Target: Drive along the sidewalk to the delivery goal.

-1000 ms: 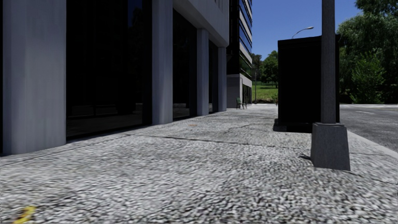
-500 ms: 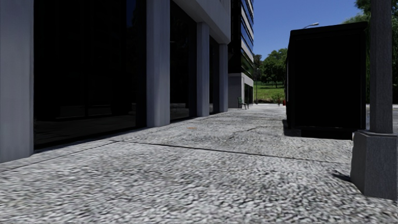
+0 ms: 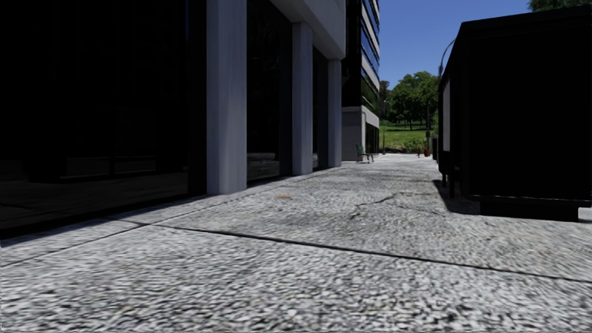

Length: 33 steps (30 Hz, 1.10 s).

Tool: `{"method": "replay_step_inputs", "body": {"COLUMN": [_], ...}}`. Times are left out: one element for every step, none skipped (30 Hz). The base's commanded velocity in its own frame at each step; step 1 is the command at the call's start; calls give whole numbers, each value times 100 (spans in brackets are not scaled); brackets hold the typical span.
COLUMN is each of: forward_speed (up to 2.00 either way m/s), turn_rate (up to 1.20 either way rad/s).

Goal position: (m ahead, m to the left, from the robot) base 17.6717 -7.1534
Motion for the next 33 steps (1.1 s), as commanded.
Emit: {"method": "replay_step_inputs", "body": {"forward_speed": [150, 150, 149, 148, 148, 147, 147, 147, 147, 147, 147, 147, 147, 147, 147, 147, 147, 147, 147, 147, 147, 147, 147, 147, 147, 147, 147, 147, 147, 147, 147, 147, 147], "turn_rate": [0, 0, -7, -10, -20, -29, -33, -34, -34, -35, -36, -49, -49, -56, -58, -58, -4, -4, 0, 0, 0, 0, 0, 0, 0, 0, 0, 0, 0, 0, 0, 0, 0]}}
